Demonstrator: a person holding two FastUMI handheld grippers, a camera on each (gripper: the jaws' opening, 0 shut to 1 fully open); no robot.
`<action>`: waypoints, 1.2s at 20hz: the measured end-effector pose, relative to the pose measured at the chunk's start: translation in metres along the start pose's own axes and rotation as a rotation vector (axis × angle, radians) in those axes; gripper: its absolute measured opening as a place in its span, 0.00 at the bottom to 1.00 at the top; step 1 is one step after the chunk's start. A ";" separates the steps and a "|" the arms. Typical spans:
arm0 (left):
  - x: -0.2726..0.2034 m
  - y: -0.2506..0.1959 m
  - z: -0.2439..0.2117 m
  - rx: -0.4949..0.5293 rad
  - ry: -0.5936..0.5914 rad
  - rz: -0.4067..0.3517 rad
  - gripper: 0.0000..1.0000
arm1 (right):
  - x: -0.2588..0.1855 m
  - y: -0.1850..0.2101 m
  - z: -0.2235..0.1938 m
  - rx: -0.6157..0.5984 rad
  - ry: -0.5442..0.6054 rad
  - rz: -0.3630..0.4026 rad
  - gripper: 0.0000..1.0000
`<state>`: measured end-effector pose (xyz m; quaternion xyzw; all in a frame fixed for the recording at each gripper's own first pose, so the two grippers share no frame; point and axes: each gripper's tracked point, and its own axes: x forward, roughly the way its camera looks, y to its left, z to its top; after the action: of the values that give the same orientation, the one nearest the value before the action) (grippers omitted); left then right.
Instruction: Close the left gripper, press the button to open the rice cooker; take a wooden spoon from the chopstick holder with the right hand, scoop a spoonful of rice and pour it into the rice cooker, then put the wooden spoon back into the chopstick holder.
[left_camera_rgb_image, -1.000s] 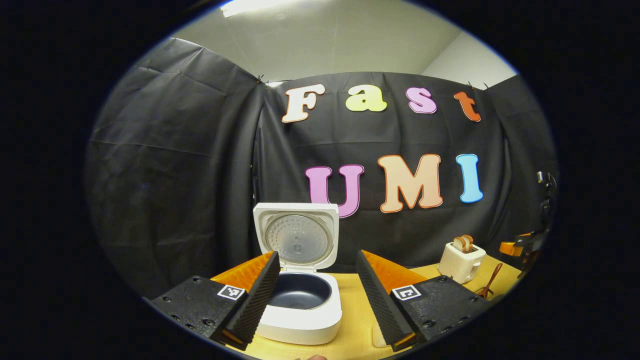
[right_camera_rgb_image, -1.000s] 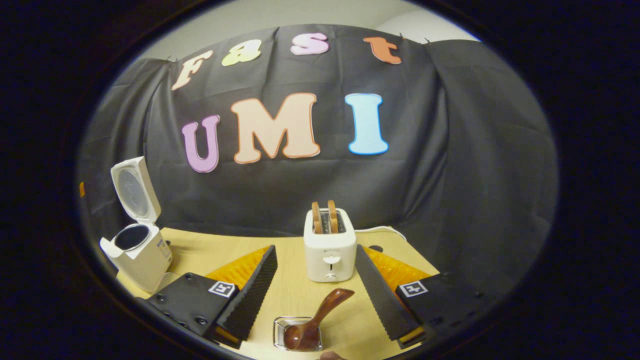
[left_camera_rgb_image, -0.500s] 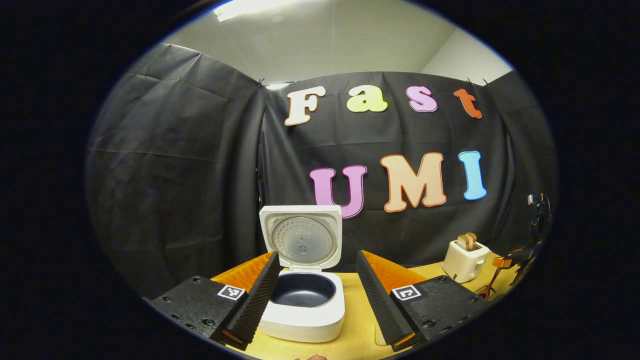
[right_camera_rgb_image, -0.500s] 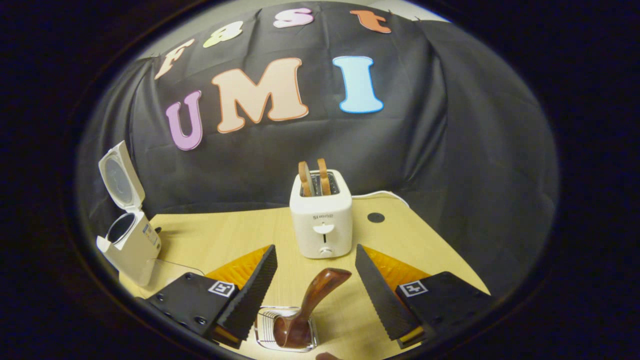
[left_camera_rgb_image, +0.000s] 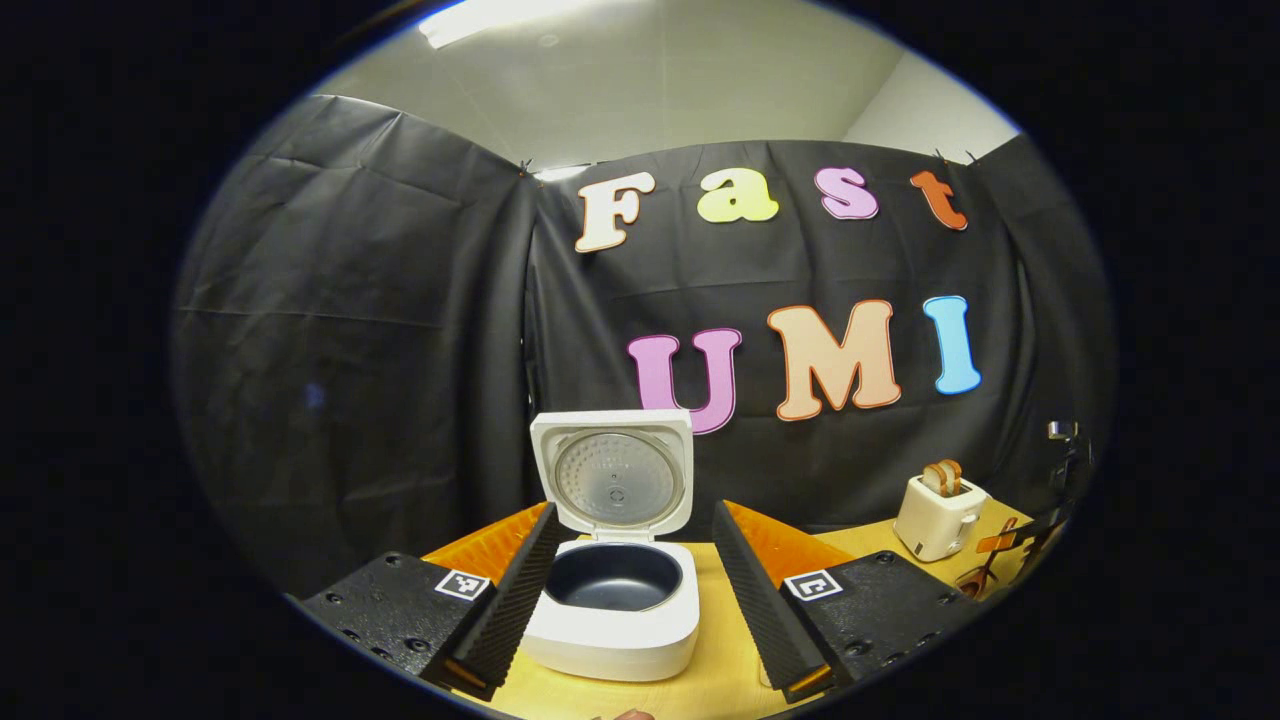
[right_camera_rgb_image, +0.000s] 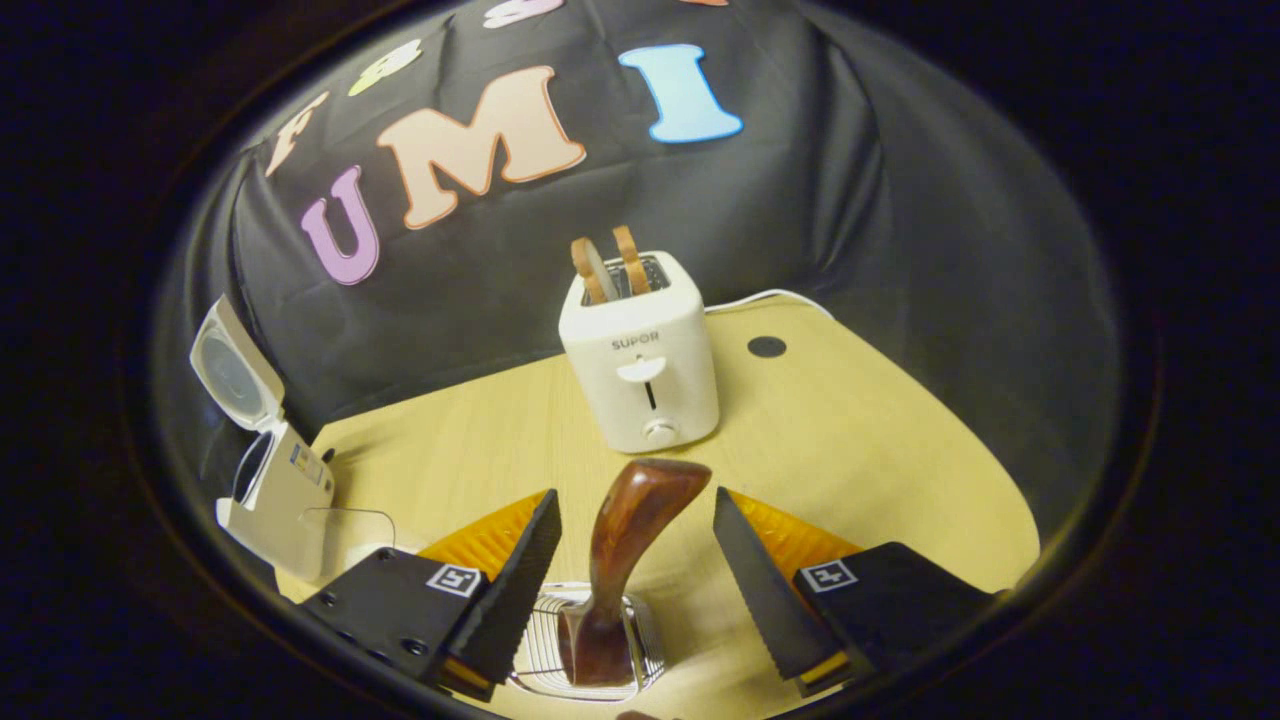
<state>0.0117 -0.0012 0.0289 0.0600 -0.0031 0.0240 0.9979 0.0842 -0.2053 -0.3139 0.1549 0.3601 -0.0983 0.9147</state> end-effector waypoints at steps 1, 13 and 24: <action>0.000 0.000 0.000 0.000 0.001 0.001 0.90 | 0.003 0.002 -0.004 -0.007 0.009 0.002 1.00; -0.001 -0.002 0.002 0.023 -0.005 -0.008 0.90 | -0.001 0.023 -0.027 -0.024 0.077 0.061 0.30; 0.005 0.007 0.007 -0.012 -0.034 -0.031 0.90 | -0.051 0.039 0.009 -0.088 -0.078 0.050 0.14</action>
<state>0.0158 0.0054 0.0371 0.0546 -0.0193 0.0076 0.9983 0.0645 -0.1689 -0.2640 0.1196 0.3244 -0.0652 0.9361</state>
